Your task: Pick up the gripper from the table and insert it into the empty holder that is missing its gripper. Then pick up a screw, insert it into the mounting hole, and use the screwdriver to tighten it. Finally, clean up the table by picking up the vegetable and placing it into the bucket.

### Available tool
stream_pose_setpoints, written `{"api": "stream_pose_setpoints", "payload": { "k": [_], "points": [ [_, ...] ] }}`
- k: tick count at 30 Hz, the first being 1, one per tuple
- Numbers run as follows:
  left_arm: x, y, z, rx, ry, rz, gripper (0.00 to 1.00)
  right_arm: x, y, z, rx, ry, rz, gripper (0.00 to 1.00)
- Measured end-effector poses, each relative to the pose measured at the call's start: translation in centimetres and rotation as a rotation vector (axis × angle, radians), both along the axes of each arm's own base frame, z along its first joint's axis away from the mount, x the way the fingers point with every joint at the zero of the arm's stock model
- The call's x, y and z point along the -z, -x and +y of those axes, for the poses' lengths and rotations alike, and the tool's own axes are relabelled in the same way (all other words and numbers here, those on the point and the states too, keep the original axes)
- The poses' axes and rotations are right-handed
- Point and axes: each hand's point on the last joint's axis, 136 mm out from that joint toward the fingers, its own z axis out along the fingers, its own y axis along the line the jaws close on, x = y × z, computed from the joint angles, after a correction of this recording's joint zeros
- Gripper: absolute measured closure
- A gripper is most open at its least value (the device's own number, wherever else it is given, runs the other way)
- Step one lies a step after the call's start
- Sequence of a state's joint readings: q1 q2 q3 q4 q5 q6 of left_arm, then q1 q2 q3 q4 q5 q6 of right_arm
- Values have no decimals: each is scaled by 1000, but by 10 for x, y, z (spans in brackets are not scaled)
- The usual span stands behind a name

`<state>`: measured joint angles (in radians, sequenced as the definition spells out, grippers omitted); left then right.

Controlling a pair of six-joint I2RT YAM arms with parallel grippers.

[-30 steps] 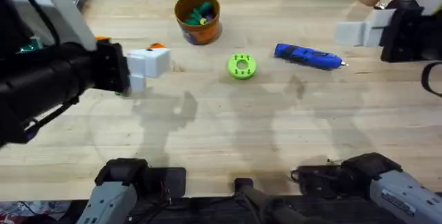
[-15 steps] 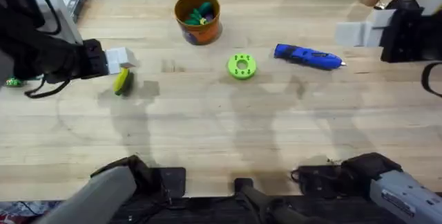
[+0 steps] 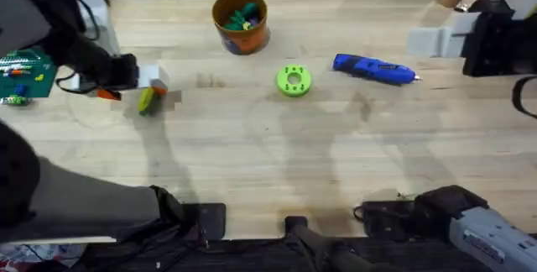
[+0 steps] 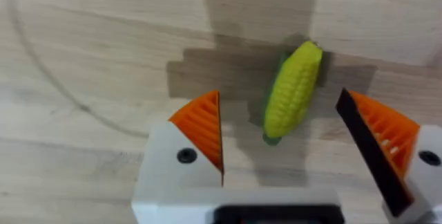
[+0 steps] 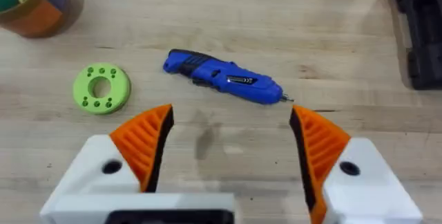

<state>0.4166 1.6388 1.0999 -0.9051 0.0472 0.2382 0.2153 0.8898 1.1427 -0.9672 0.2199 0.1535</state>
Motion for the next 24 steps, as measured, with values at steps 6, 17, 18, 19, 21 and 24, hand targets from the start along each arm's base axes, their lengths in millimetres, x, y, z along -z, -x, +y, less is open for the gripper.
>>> {"api": "stream_pose_setpoints", "payload": {
  "k": [6, 17, 18, 19, 21, 24],
  "points": [
    [26, 1, -11, 68, 41, 75, 14, 0, 0, 0, 0, 1, 2, 5],
    [27, 0, -9, 71, 35, 80, 14, 0, 0, 0, 0, 0, 2, 4],
    [27, 0, -9, 71, 35, 80, 14, 0, 0, 0, 0, 0, 2, 4],
    [27, 0, -9, 71, 35, 80, 14, 0, 0, 0, 0, 0, 2, 4],
    [27, 0, -9, 71, 35, 80, 14, 0, 0, 0, 0, 0, 2, 4],
    [27, 0, -9, 71, 35, 80, 14, 0, 0, 0, 0, 0, 2, 4]
  ]
}}
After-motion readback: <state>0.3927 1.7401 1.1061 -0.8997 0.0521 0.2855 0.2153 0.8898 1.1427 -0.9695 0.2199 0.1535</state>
